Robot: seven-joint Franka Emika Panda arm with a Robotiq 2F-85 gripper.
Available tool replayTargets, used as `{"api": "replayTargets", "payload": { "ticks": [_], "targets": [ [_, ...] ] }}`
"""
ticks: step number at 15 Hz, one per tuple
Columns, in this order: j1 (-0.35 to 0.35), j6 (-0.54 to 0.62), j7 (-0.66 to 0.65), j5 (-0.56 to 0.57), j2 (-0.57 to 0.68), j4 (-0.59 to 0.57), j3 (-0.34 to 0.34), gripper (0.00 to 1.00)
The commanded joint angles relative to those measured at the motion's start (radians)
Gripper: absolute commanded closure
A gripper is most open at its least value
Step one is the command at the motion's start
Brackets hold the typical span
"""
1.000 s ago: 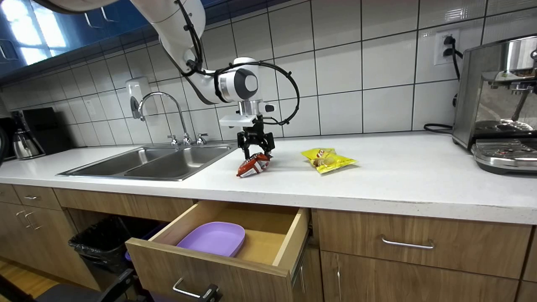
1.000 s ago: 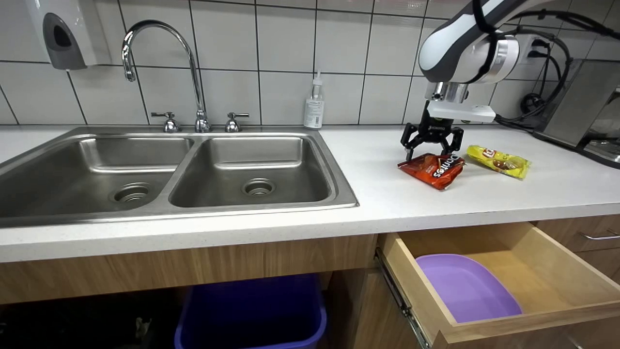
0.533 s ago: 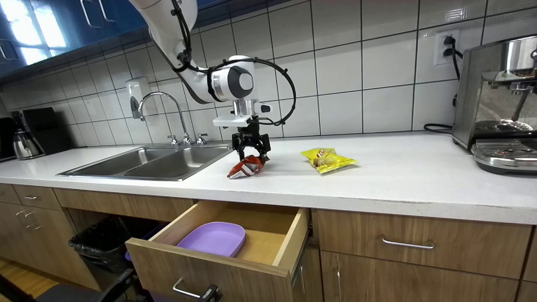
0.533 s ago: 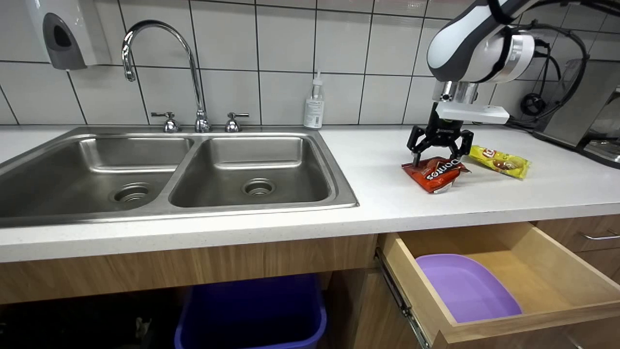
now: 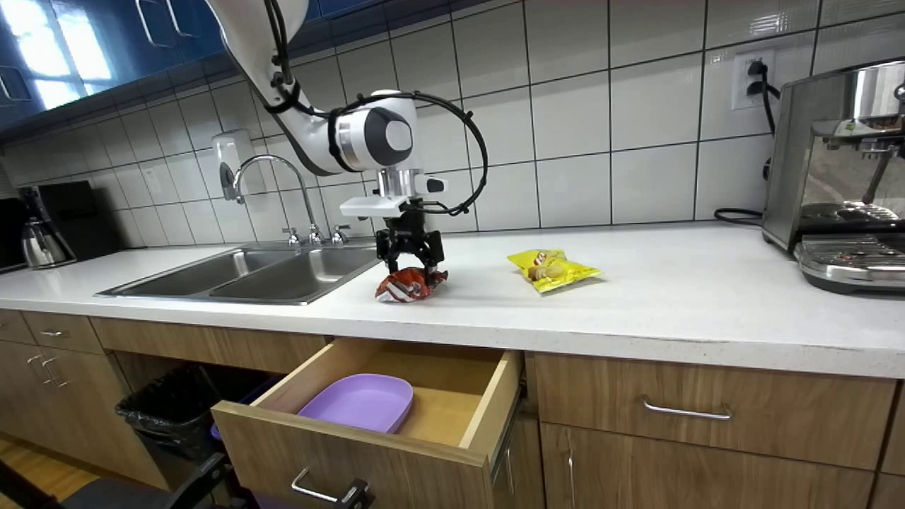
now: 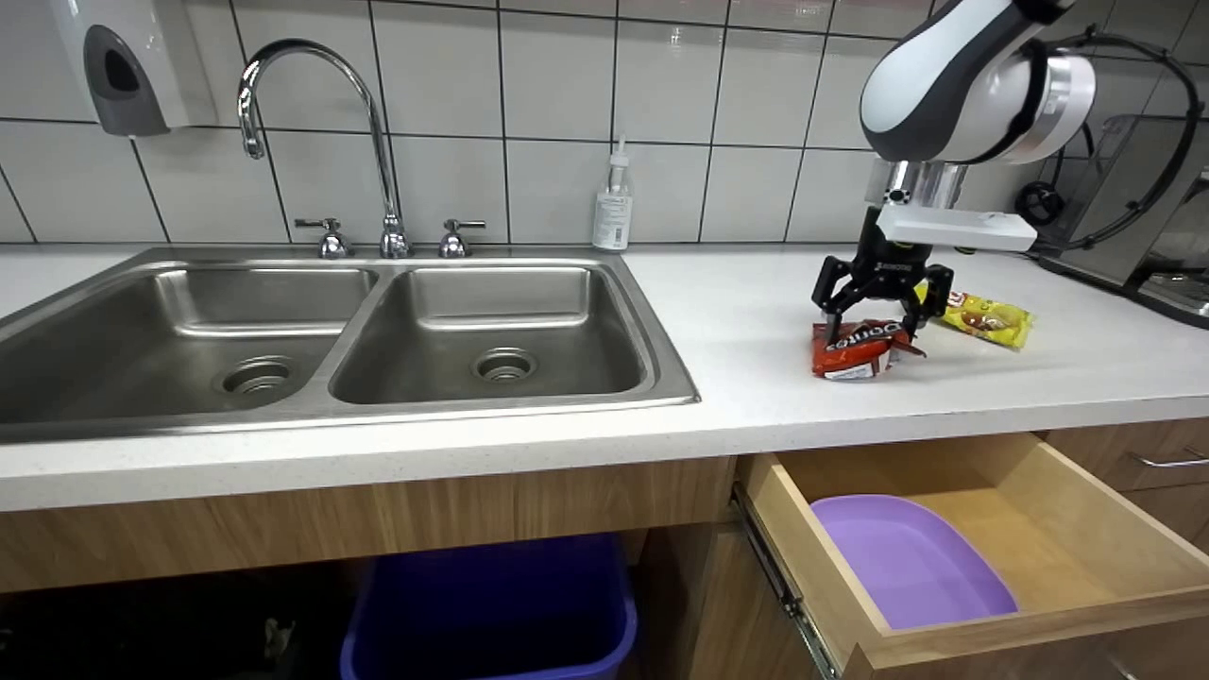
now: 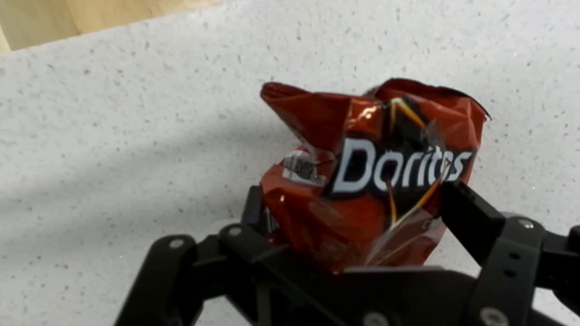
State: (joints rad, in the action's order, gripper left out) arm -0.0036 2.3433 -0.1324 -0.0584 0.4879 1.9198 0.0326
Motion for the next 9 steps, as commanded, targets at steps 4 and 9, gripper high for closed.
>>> {"api": "replayTargets", "payload": {
  "ticks": [4, 9],
  "targets": [
    [0.002, 0.056, 0.016, 0.003, -0.149, 0.202, -0.003, 0.00],
    [0.000, 0.071, 0.022, -0.004, -0.220, 0.304, -0.008, 0.00]
  ]
}}
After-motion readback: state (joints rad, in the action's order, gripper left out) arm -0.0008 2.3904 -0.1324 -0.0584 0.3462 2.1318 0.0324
